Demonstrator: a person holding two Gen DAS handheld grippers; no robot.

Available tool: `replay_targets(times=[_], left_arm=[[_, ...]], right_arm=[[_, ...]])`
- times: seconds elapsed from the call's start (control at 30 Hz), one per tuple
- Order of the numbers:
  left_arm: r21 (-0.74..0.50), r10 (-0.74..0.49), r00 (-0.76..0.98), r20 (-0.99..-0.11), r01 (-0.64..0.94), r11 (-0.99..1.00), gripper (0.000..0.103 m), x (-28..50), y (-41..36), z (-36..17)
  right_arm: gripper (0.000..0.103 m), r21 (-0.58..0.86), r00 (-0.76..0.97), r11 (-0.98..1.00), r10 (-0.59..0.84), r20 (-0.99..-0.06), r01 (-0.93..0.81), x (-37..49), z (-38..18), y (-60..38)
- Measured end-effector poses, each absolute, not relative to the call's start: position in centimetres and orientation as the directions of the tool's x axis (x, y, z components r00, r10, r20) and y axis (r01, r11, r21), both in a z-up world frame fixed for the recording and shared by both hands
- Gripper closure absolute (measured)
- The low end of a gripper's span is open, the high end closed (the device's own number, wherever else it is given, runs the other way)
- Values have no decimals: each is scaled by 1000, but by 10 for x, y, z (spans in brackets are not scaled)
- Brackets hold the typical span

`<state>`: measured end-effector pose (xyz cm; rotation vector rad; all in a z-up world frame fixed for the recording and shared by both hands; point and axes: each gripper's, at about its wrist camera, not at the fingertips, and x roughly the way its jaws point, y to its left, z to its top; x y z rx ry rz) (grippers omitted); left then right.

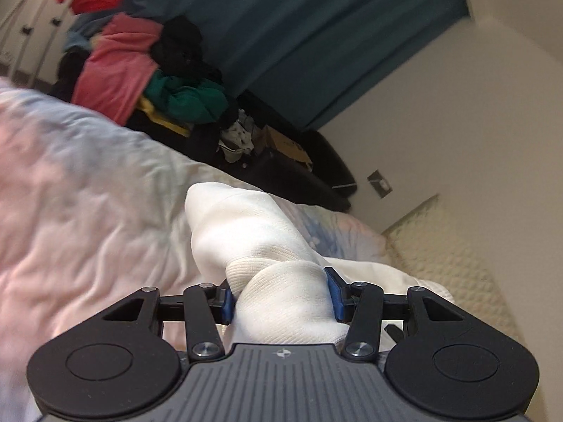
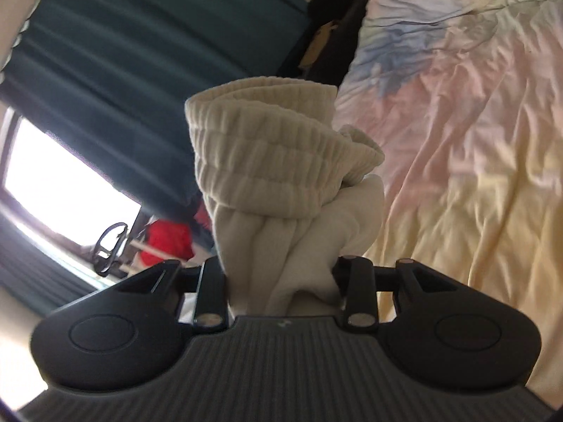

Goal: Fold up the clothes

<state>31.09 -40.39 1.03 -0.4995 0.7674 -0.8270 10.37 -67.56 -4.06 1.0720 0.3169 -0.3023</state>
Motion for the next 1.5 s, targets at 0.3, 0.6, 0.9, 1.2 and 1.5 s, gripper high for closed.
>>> replay_targets(times=[0.3,0.6,0.9,1.2,1.5], left_arm=[[-522,-776,414,-476,577,628,52,338,-443,-79],[-438,-705,395,-589,577,689,44,317,-407,-108],[-321,-664,489,-566,611,723,32,243,-374,1],[-223,-702,530,-475,700,679,0,113,-320,106],[-163,-707,602,-371,707,688,0,-4,-249,157]], right_arm=[[67,822,900,383,-73,-429,422,108,-151,-691],[53,791,855,361,-33,-518,494,84,-187,-663],[52,577,745,544,-141,-652,609,39,-76,-636],[29,463,830,749,-205,-518,474,-37,36,-578],[10,347,900,867,-222,-374,358,-103,88,-493]])
